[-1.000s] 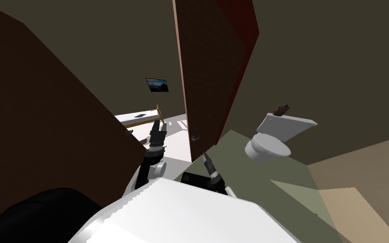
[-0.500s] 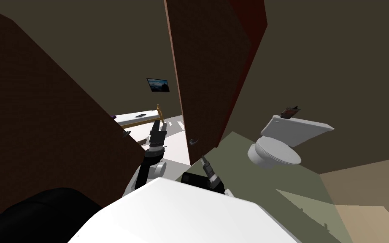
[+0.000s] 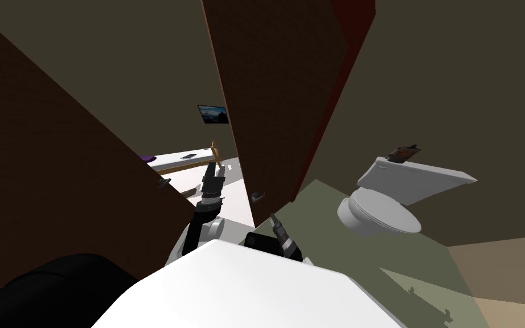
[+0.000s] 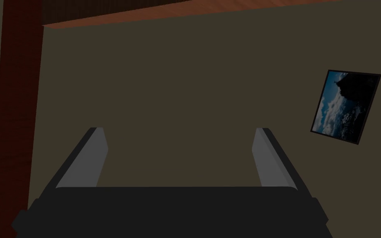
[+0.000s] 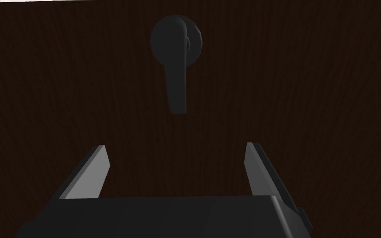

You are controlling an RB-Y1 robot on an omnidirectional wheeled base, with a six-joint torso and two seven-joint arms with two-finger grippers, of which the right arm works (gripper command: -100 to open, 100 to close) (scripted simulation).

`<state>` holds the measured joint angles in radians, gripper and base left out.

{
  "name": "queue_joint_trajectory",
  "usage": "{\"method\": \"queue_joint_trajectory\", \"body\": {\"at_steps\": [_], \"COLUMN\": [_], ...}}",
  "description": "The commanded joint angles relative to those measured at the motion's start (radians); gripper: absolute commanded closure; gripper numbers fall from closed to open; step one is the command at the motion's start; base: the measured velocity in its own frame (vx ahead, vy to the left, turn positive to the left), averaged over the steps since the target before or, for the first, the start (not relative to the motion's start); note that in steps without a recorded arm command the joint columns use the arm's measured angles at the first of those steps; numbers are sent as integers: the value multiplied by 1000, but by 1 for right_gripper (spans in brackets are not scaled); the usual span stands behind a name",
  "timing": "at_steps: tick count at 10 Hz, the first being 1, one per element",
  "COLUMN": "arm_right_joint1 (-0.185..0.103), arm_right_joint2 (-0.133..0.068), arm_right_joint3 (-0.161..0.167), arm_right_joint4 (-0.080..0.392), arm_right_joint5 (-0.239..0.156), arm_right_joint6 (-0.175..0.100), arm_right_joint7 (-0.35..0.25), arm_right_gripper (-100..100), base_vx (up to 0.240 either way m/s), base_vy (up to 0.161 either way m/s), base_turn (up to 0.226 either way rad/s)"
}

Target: Push the door open

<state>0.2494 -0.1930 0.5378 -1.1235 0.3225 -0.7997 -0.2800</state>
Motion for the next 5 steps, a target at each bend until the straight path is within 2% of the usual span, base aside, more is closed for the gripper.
{"method": "queue_joint_trajectory", "body": {"at_steps": [1, 3, 5], "arm_right_joint1": [-9, -16, -27], "arm_right_joint2": [10, 18, 31], "arm_right_joint3": [-4, -7, -12], "arm_right_joint4": [13, 23, 40], "arm_right_joint5": [-3, -6, -10], "arm_right_joint6": [1, 3, 4], "arm_right_joint7": [5, 9, 16], "arm_right_gripper": [-100, -100, -100], "base_vx": [103, 159, 136], "base_vy": [64, 120, 158], "base_turn": [58, 26, 39]}}
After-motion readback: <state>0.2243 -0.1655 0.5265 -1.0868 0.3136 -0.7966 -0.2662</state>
